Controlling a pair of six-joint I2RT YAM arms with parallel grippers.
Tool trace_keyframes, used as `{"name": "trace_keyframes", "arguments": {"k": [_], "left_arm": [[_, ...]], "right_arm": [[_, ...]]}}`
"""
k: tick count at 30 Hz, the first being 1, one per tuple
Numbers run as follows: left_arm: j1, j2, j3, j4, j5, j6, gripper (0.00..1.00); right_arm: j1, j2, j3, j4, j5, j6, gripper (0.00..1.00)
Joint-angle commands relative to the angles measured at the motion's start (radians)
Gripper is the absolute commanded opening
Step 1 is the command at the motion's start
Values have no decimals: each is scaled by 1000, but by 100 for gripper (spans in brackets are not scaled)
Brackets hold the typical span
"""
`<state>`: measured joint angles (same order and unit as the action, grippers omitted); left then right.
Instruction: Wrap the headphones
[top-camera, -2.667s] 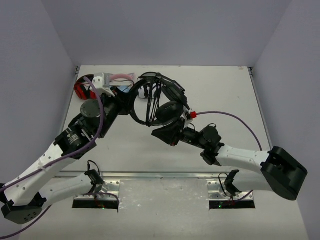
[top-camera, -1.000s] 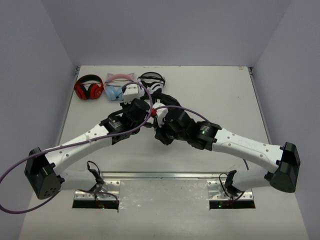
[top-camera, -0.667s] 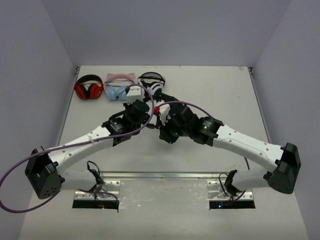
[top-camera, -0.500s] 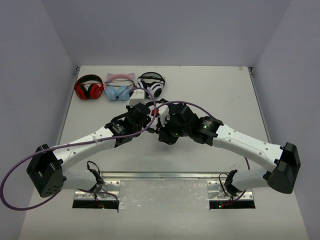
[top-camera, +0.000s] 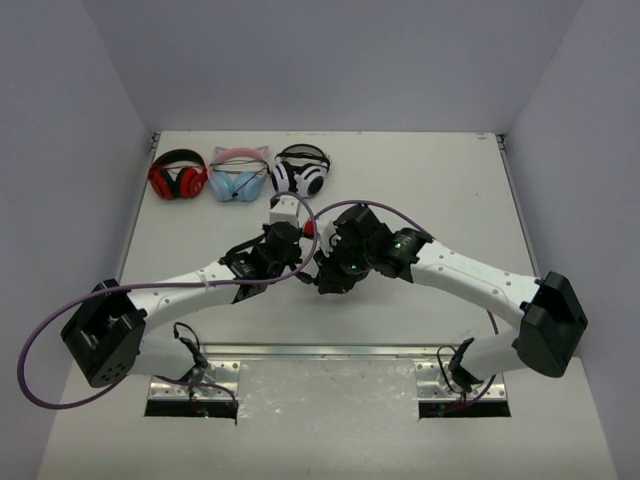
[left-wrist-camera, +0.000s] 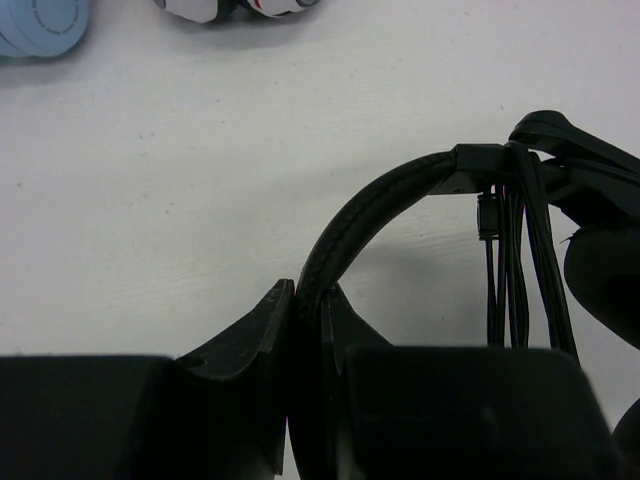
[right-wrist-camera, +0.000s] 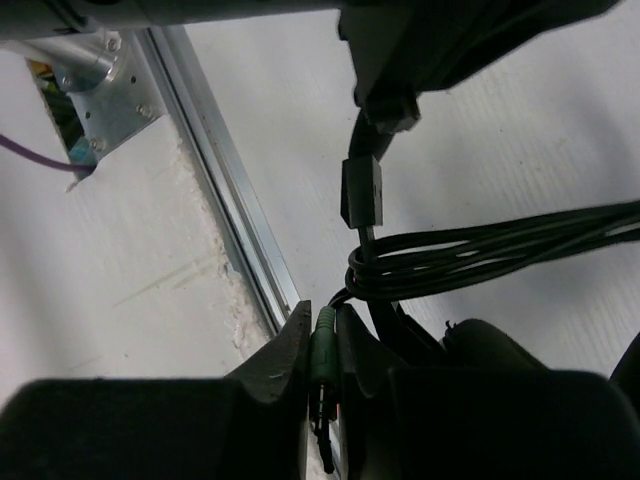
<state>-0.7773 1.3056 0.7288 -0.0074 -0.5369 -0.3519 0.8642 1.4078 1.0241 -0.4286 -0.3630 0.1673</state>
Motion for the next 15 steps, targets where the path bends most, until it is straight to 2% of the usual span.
{"name": "trace_keyframes", "arguments": {"k": [1,5,10,15], "left_arm": [[6,20,-11,133,119,33,0],[6,78,-5,119,181,47,0],[6,106,-16,130,225,53,0],[9,97,-29,136,230,33,0]], "right_arm": [[1,22,67,41,-143,-135,4],[1,95,91,-28,-189,-290,1],[-4,158,80,-52,-200,-368,1],[-14,146,-18,100,-180,-362,4]]}}
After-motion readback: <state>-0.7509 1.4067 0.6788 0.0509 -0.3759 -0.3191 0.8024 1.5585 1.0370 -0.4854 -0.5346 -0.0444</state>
